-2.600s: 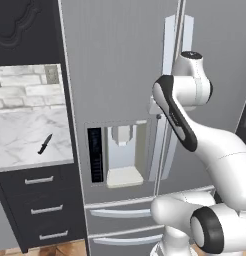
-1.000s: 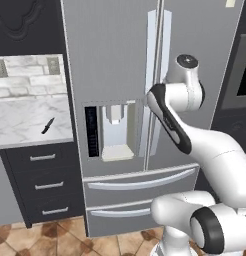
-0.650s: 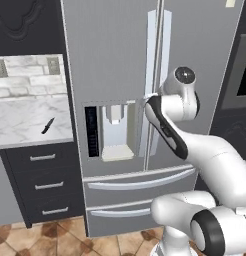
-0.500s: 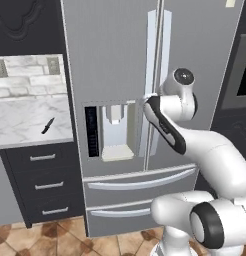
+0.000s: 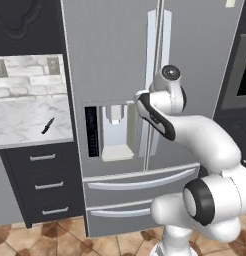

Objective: Retrieve the butter from the fridge and place it on a plate on the dining table. Then retrieve the butter knife by the fridge and place it near the plate.

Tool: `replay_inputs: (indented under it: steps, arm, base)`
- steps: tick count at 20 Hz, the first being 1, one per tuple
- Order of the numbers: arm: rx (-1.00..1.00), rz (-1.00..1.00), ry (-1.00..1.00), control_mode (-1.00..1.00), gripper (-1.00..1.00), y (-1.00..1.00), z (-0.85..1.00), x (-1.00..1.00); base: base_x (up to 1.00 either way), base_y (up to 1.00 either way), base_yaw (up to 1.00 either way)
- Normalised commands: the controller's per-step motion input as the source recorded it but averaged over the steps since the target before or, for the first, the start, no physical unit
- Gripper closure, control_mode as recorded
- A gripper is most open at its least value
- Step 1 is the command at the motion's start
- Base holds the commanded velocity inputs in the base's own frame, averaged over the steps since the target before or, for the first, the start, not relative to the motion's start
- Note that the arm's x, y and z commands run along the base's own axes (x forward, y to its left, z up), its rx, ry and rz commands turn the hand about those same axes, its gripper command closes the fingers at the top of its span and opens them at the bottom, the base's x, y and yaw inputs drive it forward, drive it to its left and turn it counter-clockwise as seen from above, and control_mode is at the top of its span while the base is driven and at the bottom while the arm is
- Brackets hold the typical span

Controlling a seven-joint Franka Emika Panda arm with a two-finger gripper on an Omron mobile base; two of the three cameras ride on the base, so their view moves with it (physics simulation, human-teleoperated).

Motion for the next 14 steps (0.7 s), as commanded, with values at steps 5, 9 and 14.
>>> replay_inputs:
  steps: [5,9,14]
  arm:
    - [-0.05,-0.01,-0.02,-1.0,-1.0,0.0,0.0,0.44]
    - [-0.01,-0.04,-0.01,-1.0,-1.0,-0.05,0.0,0.36]
    - [0.0,-0.05,0.0,-1.0,-1.0,-0.06,-0.04,0.31]
  base:
    - [0.0,0.0,0.0]
    - [0.0,0.0,0.0]
    - [0.0,0.0,0.0]
